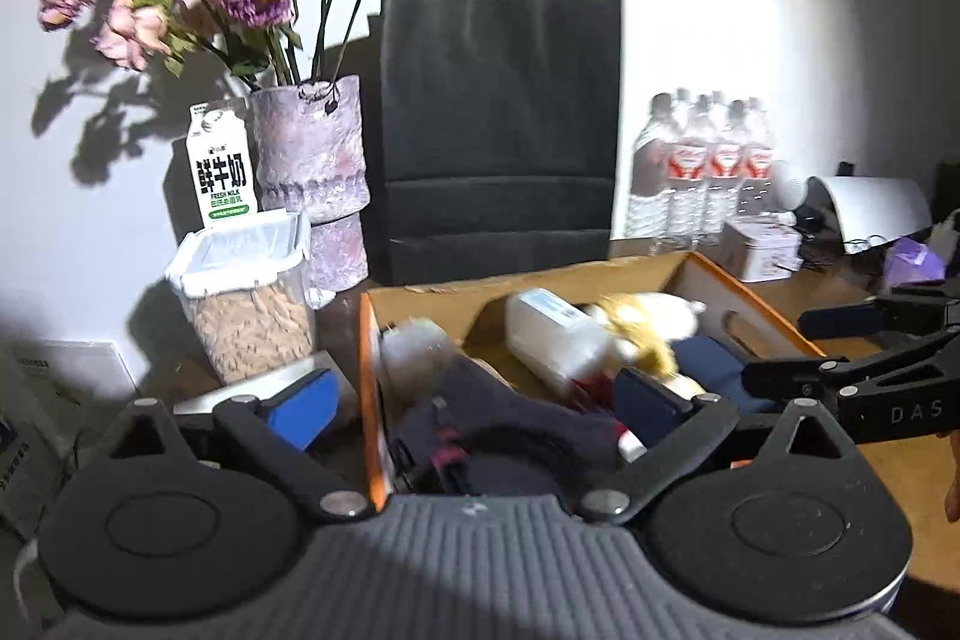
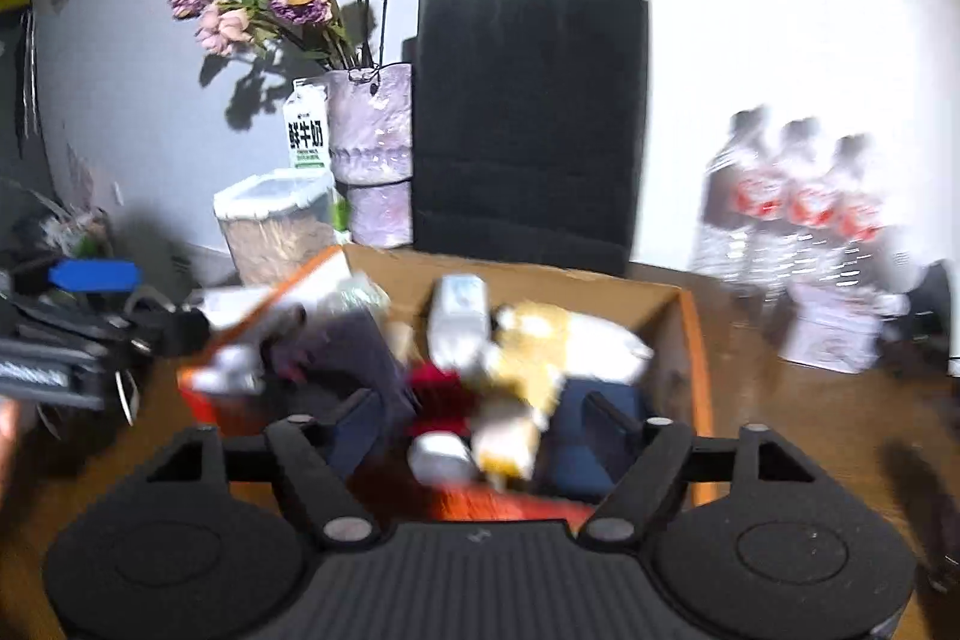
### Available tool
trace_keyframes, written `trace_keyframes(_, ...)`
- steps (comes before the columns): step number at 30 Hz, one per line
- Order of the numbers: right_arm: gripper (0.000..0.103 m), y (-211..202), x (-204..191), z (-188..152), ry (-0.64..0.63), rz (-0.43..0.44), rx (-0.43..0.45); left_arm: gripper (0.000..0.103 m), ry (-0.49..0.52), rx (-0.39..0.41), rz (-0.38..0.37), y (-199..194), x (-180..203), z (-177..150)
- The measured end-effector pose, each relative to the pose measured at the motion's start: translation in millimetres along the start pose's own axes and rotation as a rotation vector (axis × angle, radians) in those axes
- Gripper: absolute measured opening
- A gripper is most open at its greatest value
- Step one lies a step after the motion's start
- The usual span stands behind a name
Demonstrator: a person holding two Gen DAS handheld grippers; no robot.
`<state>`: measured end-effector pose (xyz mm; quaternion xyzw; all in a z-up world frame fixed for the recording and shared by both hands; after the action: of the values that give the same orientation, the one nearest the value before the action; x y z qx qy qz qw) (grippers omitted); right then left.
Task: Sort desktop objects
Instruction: 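Withdraw both tools from the box back over the table, then grasp the yellow soap bar with the left tool while the right tool grasps the white round tin lid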
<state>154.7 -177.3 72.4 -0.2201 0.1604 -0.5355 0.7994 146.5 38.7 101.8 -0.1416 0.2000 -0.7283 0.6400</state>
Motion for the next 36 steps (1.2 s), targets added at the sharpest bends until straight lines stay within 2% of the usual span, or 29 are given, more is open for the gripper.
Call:
trace_keyframes(2, 0.081, -17.4, 1.0, -26.0, -0.015, -0.022, 0.003, 0.103, -0.01, 0.024, 0.005, -21.7, 12.9, -22.7)
trace_keyframes(5, 0.081, -32.2, 0.7, -65.2, -0.002, -0.042, -0.039, 0.103, -0.02, 0.011, -0.001, -43.5, 35.7, -61.5)
trace_keyframes(11, 0.081, -49.6, -1.6, -131.9, 0.097, -0.047, -0.13, 0.103, -0.11, -0.105, -0.011, -57.6, 56.1, -131.4)
trace_keyframes(15, 0.082, -62.9, -9.8, -157.4, 0.099, -0.044, -0.147, 0.103, -0.162, -0.177, -0.008, -63.5, 54.8, -162.7)
trace_keyframes(26, 0.085, -80.0, -17.3, -167.3, 0.095, -0.076, -0.097, 0.103, -0.154, -0.165, 0.031, -72.6, 60.0, -175.3)
trace_keyframes(32, 0.078, -60.2, -10.3, -148.8, 0.076, -0.059, -0.108, 0.103, -0.162, -0.142, -0.018, -68.8, 57.3, -169.7)
trace_keyframes(34, 0.074, -44.5, -9.7, -133.3, 0.057, -0.04, -0.102, 0.101, -0.13, -0.127, -0.041, -58.6, 56.9, -156.4)
trace_keyframes(36, 0.073, -23.7, -7.2, -115.2, 0.074, 0.021, -0.076, 0.089, -0.087, -0.102, -0.066, -46.5, 58.2, -140.9)
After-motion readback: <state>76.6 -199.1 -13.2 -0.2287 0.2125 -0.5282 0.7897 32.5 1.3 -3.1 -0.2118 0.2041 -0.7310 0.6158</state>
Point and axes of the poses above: each gripper's, at about its wrist camera, not at the fingertips, and y roughly the way its jaws point, x to its right, z to its top, the point moved 4 cm from there along y, roughly the way its jaws point, and after that the axes turned 1 degree about y, right-handed, at the moved point
